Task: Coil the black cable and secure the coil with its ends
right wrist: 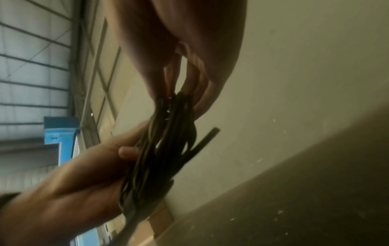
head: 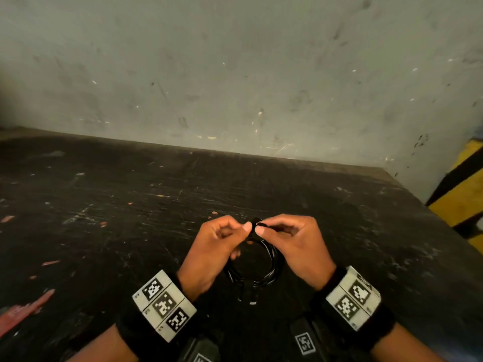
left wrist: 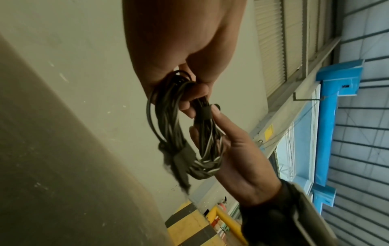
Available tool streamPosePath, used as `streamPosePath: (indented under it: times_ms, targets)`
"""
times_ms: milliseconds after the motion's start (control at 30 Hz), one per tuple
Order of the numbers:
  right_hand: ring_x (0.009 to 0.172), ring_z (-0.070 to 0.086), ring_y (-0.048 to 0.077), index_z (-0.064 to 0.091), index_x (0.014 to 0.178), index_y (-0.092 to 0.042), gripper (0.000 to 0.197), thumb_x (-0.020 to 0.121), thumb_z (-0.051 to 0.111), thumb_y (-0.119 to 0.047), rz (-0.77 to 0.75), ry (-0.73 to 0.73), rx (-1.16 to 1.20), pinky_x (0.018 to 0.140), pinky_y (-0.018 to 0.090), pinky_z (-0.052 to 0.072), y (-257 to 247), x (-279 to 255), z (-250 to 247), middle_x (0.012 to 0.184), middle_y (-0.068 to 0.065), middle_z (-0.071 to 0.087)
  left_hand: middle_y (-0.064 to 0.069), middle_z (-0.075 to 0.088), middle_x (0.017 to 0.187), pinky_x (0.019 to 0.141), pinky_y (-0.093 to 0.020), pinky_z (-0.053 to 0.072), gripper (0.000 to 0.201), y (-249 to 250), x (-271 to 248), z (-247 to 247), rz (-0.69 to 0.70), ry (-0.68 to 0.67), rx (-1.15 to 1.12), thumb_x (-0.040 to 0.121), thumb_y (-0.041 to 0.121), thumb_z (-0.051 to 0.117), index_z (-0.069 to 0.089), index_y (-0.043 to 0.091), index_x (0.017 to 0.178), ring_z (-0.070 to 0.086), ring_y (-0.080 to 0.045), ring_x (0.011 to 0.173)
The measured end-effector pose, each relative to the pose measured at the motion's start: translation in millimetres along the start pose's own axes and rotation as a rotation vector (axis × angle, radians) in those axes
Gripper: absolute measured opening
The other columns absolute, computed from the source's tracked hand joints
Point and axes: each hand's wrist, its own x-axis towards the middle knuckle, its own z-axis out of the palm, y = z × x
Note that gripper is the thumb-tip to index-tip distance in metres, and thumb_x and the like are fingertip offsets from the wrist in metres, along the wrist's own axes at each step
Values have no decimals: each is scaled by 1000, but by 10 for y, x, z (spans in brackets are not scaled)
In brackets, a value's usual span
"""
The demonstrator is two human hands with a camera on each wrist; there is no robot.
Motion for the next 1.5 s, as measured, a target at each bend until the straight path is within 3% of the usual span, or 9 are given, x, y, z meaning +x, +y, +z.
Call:
streamPosePath:
  times_ms: [367,467,566,700,833,1033,1166,1333,1500]
  targets:
    - [65,63,10,65,91,-12,22,73,74,-1,330,-37,115,63,17,50,113,-33,-1,67,0,66,4,58,56,45,-16,37,21,-184,33,-108,5,-134,130,83,22,63,63,3,74,48,-5,49]
    - [68,66,10,65,102,-15,31,75,73,-3,405,17,77,65,17,52,245,-55,-21,74,2,68,-2,70,70,54,-19,46,14,-345,45,-77,-145,-132,66,85,22,61,68,11,88,58,-6,57]
    - [62,65,7,67,94,-18,25,74,74,-3,468,179,68,59,20,49,490,-79,-72,72,2,68,-13,73,90,73,-36,54,38,-557,35,-94,-424,-102,-106,72,31,65,64,15,106,68,-18,77]
    - [68,65,17,64,96,-10,21,78,70,-1,611,290,75,60,25,53,856,-174,-170,77,7,68,-17,73,99,73,-39,59,41,-891,-27,-163,-640,-114,-192,73,21,70,62,9,111,71,-26,88]
    - [68,66,19,61,97,-4,20,80,63,6,749,314,123,56,22,57,1187,-330,-208,80,12,66,-15,73,94,72,-26,58,26,-1249,-28,-181,-602,4,-121,78,-3,66,67,3,103,71,-20,86]
    - [49,60,12,61,87,-4,15,79,62,8,911,263,9,42,17,50,1694,-583,-86,67,9,62,-8,70,82,68,-16,53,23,-1797,49,-250,-517,58,268,74,-10,69,67,7,90,66,-21,83]
    - [49,56,13,59,72,-14,19,77,67,3,961,194,-125,40,18,45,1900,-675,-1,63,8,62,-3,68,73,78,-30,51,28,-2006,63,-333,-483,67,443,70,-8,74,65,18,74,64,-16,71]
    - [54,58,15,63,80,-13,13,76,70,-3,954,147,-192,48,23,46,1931,-744,15,65,8,64,-1,68,79,82,-30,51,23,-2069,1,-370,-445,59,514,73,-1,74,64,18,79,65,-17,79]
    - [69,63,14,64,89,-17,18,75,74,-12,905,102,-229,68,30,51,1873,-897,-71,74,1,67,1,66,86,66,-21,48,16,-1880,-330,-532,-461,207,514,81,14,70,63,16,95,61,-11,78]
